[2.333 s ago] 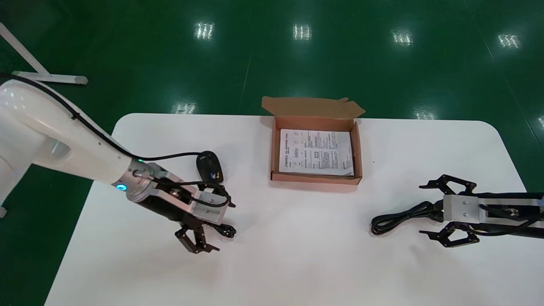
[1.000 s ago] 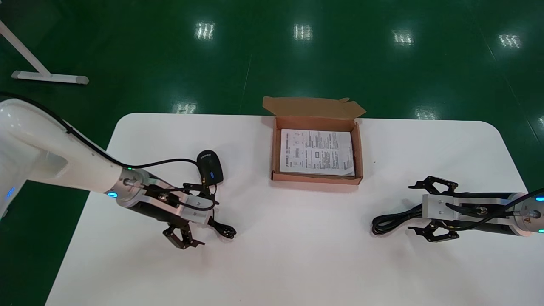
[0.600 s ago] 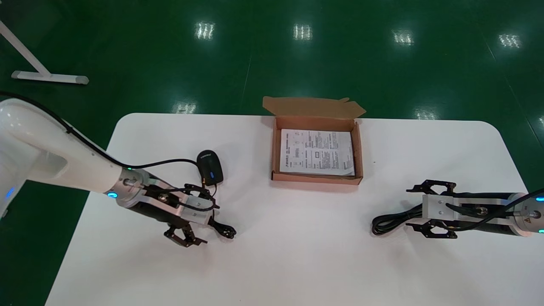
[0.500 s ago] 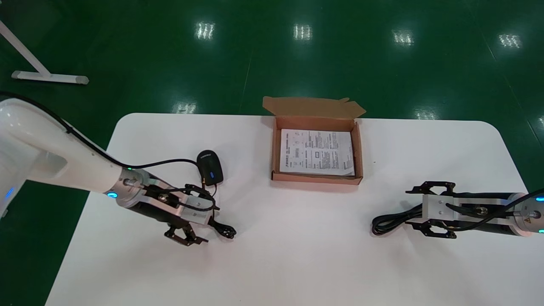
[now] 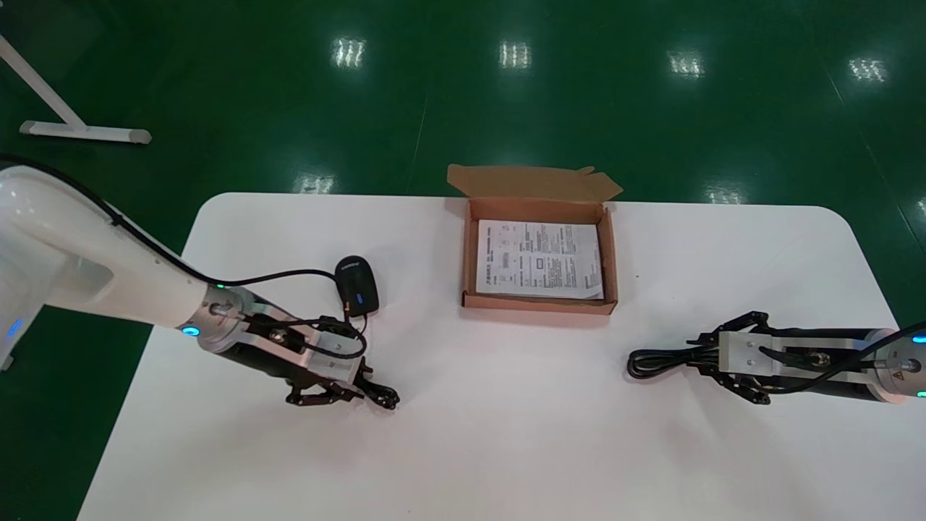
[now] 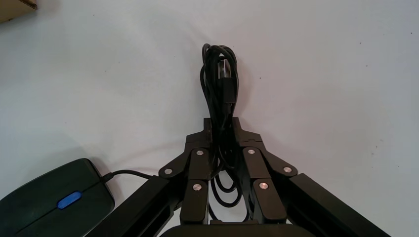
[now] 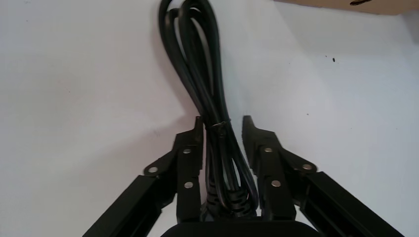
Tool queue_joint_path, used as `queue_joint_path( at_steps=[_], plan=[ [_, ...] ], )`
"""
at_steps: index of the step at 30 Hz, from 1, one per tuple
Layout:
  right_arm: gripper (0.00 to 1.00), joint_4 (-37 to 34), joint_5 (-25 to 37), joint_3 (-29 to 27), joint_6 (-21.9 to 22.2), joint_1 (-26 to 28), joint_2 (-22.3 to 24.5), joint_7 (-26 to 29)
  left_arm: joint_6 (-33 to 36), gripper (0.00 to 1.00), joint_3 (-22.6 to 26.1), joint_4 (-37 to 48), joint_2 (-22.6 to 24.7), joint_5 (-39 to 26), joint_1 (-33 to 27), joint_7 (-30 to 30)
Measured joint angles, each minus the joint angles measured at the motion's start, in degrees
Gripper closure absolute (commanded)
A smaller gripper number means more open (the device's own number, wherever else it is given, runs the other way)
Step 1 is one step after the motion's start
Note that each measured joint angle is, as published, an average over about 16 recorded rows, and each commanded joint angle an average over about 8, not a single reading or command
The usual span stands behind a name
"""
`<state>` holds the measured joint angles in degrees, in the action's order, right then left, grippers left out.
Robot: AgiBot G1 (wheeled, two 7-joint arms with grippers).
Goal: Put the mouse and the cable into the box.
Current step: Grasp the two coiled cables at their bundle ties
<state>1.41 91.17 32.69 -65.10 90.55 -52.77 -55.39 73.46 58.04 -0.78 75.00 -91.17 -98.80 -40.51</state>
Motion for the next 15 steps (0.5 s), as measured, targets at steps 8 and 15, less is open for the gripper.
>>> queue_joint_path(
  at_steps=[8,15],
  plan=[
    [1.00,0.4,-0.3,-0.2,-0.4,0.5,0.1,-0.1,0.7,1.00,-0.2,-0.6,-0.3,0.2,-1.1,-0.4],
    [1.00,1.5,-1.2,-0.8,-1.3,3.5,0.1,1.2,1.3,1.00,-1.7,-2.1,-2.5,2.4,-5.7,-1.6]
  ],
)
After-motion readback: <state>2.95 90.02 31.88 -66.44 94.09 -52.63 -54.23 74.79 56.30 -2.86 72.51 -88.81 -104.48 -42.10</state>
